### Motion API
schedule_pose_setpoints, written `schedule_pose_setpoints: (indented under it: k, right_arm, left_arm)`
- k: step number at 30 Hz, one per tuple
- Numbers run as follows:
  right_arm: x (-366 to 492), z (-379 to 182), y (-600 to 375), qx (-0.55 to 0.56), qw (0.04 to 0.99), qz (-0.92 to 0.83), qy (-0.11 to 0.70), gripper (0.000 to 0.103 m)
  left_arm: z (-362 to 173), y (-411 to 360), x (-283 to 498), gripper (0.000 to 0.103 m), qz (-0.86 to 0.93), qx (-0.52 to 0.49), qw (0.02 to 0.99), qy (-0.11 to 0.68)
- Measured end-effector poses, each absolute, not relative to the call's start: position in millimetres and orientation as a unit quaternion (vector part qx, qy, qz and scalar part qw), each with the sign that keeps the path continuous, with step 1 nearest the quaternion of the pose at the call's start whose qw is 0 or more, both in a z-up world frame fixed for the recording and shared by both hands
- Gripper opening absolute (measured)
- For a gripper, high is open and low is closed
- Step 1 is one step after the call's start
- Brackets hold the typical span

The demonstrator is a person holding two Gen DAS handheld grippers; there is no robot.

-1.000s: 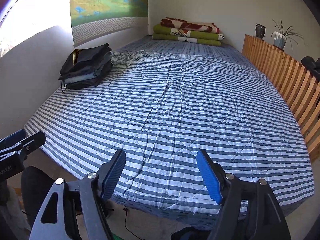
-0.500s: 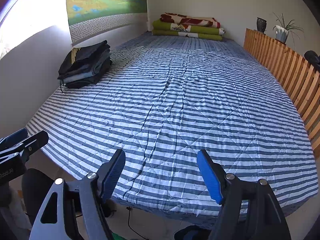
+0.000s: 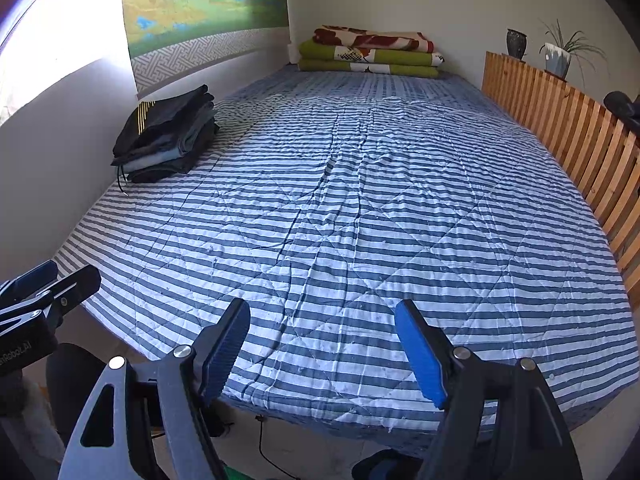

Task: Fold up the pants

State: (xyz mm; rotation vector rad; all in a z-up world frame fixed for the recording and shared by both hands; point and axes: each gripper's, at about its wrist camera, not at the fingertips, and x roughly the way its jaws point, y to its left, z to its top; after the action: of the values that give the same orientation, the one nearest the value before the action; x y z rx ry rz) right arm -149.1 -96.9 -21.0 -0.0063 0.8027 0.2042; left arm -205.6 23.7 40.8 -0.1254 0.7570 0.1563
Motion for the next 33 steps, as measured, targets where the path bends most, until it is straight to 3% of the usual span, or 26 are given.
schedule_pose_setpoints:
  k: [33]
  right_arm:
    - [-144.9,-32.2,-88.5,0.004,0.905,0.109,0.411,0.072]
  left_arm:
    - [29.1,29.5,-205.3,0.098,0.08,-0.064,0.921,0.375]
